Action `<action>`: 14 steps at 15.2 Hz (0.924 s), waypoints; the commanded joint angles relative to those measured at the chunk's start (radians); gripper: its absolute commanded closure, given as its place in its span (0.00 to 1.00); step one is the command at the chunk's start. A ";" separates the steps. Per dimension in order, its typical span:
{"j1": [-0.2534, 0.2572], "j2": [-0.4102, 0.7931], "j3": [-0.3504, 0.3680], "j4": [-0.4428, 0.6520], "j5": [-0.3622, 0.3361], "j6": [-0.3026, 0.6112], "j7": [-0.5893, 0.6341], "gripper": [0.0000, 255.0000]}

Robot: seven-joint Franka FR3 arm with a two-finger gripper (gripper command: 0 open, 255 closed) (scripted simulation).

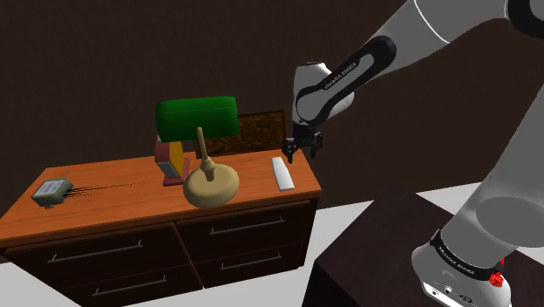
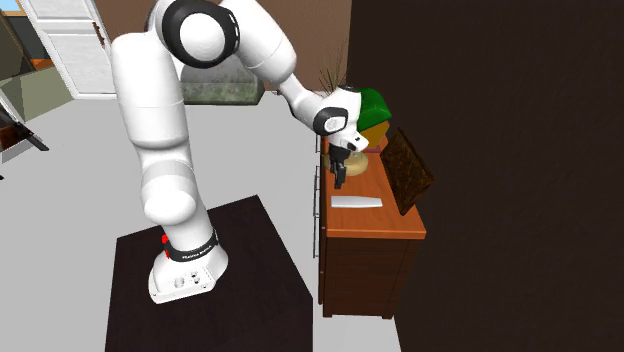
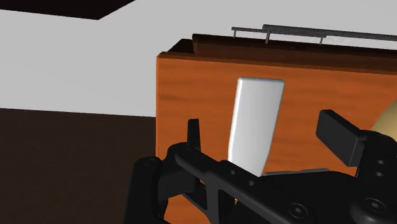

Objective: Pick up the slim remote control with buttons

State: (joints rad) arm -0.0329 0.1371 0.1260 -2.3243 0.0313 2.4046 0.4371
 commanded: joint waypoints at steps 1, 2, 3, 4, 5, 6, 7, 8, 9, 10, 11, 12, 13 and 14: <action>0.007 0.079 -0.005 0.051 -0.022 0.036 0.042 0.00; 0.011 0.118 -0.010 0.079 -0.032 0.052 0.060 0.00; 0.015 0.157 -0.015 0.107 -0.042 0.066 0.077 0.00; 0.020 0.196 -0.022 0.137 -0.051 0.079 0.093 0.00; 0.025 0.235 -0.029 0.168 -0.060 0.090 0.109 0.00; 0.030 0.274 -0.036 0.201 -0.067 0.100 0.124 0.00; 0.035 0.312 -0.043 0.234 -0.073 0.108 0.138 0.00; 0.040 0.350 -0.050 0.269 -0.079 0.115 0.152 0.00; 0.045 0.389 -0.058 0.305 -0.083 0.121 0.164 0.00; 0.050 0.427 -0.065 0.343 -0.087 0.125 0.176 0.00; 0.054 0.460 -0.071 0.376 -0.089 0.128 0.186 0.00; 0.055 0.471 -0.072 0.379 -0.090 0.137 0.187 0.00; 0.055 0.482 -0.073 0.381 -0.091 0.146 0.187 0.00; 0.056 0.494 -0.074 0.384 -0.092 0.154 0.188 0.00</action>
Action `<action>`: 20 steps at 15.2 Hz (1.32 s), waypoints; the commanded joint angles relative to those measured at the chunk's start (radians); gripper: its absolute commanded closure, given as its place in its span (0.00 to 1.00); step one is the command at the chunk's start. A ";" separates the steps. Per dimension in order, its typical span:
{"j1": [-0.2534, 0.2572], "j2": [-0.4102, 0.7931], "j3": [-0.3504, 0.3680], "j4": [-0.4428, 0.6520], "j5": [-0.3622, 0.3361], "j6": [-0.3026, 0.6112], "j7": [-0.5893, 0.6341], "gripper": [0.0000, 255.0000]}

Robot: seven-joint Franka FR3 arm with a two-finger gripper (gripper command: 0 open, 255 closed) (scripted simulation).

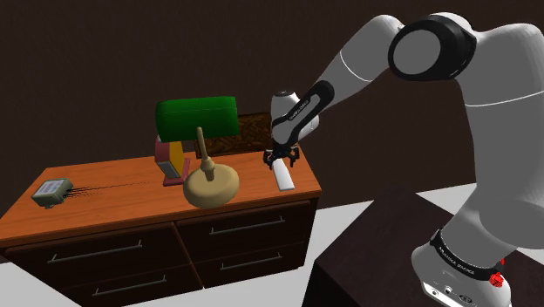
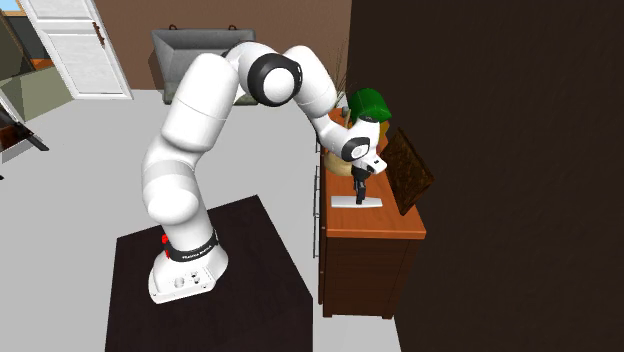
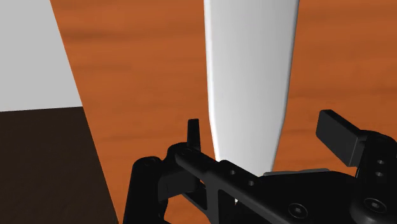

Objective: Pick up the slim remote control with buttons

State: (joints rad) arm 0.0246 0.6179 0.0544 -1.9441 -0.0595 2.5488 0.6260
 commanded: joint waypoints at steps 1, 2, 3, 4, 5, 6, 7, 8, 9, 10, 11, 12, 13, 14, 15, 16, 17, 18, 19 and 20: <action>-0.001 0.025 -0.003 0.007 -0.002 0.019 -0.001 0.00; 0.000 0.036 -0.004 0.010 -0.003 0.027 0.000 0.00; 0.000 0.048 -0.004 0.014 -0.003 0.035 0.000 0.00; 0.001 0.060 -0.005 0.018 -0.004 0.043 0.001 0.00; 0.001 0.067 -0.006 0.020 -0.005 0.048 0.001 0.00; 0.001 0.067 -0.006 0.020 -0.005 0.048 0.001 0.00; 0.001 0.065 -0.006 0.016 -0.005 0.050 0.001 1.00; 0.001 0.065 -0.006 0.016 -0.005 0.051 0.001 1.00; 0.000 0.066 -0.006 0.016 -0.005 0.050 0.001 1.00; 0.000 0.066 -0.006 0.017 -0.005 0.050 0.001 1.00; 0.000 0.066 -0.006 0.017 -0.005 0.050 0.001 1.00; 0.000 0.066 -0.006 0.016 -0.005 0.050 0.001 1.00; 0.000 0.066 -0.006 0.016 -0.005 0.050 0.001 1.00; 0.000 0.066 -0.006 0.016 -0.005 0.051 0.000 1.00; 0.000 0.066 -0.006 0.016 -0.005 0.050 0.000 1.00; 0.001 0.067 -0.006 0.020 -0.005 0.048 0.001 1.00; 0.000 0.055 -0.005 0.016 -0.004 0.040 0.001 1.00; 0.000 0.043 -0.004 0.012 -0.003 0.032 0.000 1.00; -0.001 0.031 -0.003 0.009 -0.002 0.024 0.000 1.00; -0.001 0.020 -0.002 0.006 -0.002 0.015 -0.001 1.00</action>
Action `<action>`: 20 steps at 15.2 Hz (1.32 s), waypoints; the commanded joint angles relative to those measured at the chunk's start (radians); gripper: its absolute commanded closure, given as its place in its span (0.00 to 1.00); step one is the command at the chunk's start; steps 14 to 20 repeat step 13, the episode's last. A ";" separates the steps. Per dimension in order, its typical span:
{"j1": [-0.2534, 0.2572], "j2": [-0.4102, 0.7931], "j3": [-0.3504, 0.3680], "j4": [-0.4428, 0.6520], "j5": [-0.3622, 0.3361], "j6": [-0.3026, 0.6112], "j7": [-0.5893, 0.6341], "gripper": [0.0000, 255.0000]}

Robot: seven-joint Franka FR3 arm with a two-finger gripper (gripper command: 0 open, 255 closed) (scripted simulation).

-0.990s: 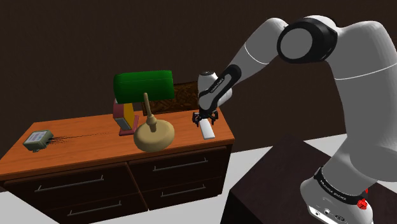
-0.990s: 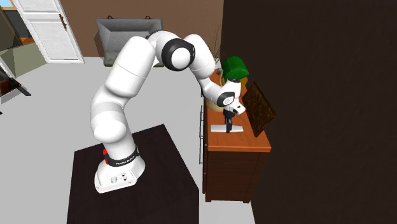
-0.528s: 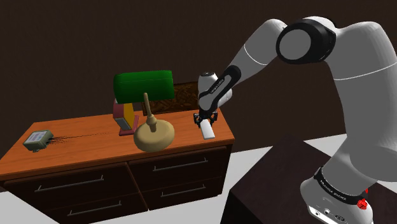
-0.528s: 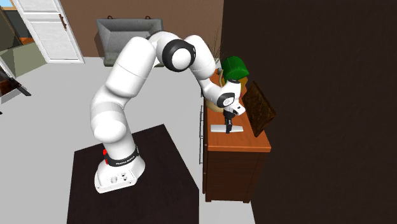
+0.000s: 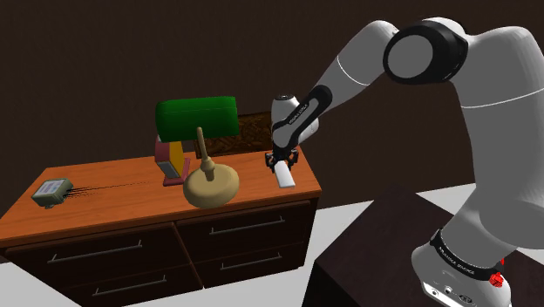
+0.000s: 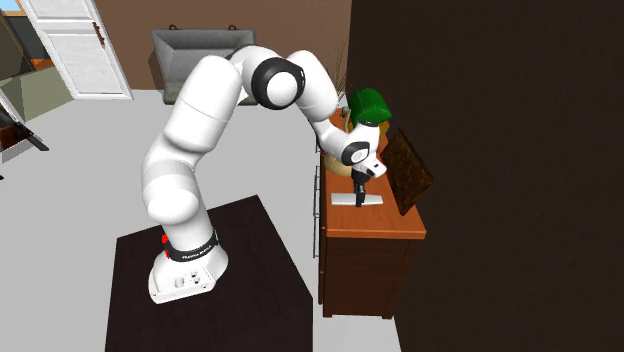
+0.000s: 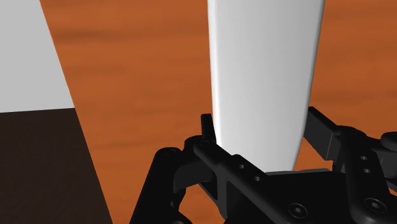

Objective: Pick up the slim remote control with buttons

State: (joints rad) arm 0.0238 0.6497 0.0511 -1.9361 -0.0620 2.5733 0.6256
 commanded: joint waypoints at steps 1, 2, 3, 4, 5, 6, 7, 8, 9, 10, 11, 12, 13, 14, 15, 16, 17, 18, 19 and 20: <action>-0.001 -0.024 0.002 -0.005 0.002 -0.018 -0.001 1.00; -0.002 -0.035 0.002 -0.008 0.003 -0.027 -0.002 1.00; -0.002 -0.046 0.003 -0.011 0.003 -0.035 -0.002 1.00; -0.003 -0.058 0.004 -0.013 0.004 -0.044 -0.003 1.00; -0.004 -0.069 0.005 -0.015 0.005 -0.053 -0.003 1.00; -0.004 -0.080 0.006 -0.017 0.006 -0.062 -0.004 1.00; -0.005 -0.090 0.006 -0.019 0.007 -0.072 -0.005 1.00; -0.005 -0.101 0.007 -0.020 0.008 -0.081 -0.005 1.00; -0.006 -0.112 0.008 -0.021 0.009 -0.090 -0.006 1.00; -0.006 -0.122 0.009 -0.022 0.010 -0.100 -0.006 1.00; -0.007 -0.133 0.009 -0.023 0.011 -0.109 -0.007 1.00; -0.007 -0.135 0.009 -0.024 0.011 -0.111 -0.007 1.00; -0.007 -0.134 0.009 -0.023 0.011 -0.111 -0.007 1.00; -0.007 -0.134 0.009 -0.023 0.011 -0.111 -0.007 1.00; -0.007 -0.134 0.009 -0.023 0.011 -0.111 -0.007 1.00; -0.007 -0.134 0.009 -0.023 0.011 -0.111 -0.007 1.00; -0.007 -0.134 0.009 -0.023 0.011 -0.111 -0.007 1.00; -0.007 -0.134 0.009 -0.023 0.011 -0.111 -0.007 1.00; -0.007 -0.134 0.009 -0.023 0.011 -0.111 -0.007 1.00; -0.007 -0.134 0.009 -0.023 0.011 -0.111 -0.007 1.00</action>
